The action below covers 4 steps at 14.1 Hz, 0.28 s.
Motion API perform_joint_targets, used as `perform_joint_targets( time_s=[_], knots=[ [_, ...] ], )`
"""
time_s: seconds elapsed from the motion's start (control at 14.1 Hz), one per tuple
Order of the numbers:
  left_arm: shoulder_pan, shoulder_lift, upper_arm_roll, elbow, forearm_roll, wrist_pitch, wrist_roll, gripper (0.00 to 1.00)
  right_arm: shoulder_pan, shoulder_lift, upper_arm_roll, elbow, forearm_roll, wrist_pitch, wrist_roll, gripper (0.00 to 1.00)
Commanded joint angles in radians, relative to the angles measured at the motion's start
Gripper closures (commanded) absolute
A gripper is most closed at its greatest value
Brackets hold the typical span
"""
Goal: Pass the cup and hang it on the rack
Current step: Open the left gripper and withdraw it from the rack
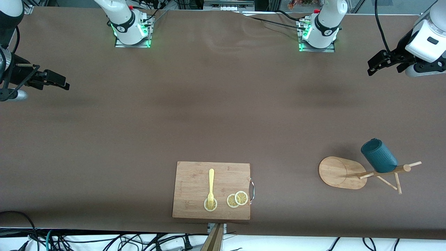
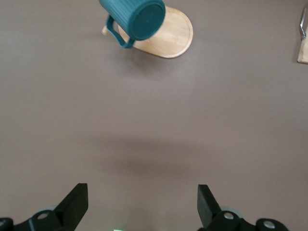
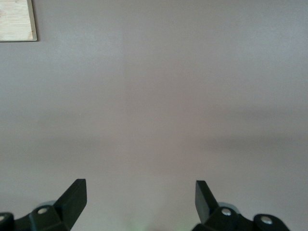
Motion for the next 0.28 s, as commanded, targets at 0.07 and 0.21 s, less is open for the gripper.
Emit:
perform_joint_targets(
  time_s=[0.07,0.21],
  knots=[
    [-0.017,-0.03,0.013,-0.019,0.031,0.028,-0.028,0.0,-0.008,-0.018,0.004,0.004,-0.008,-0.008,-0.007,0.0],
    [-0.017,-0.03,0.013,-0.019,0.028,0.028,-0.017,0.0,-0.009,-0.009,0.004,0.045,-0.013,-0.046,-0.009,0.0]
  ],
)
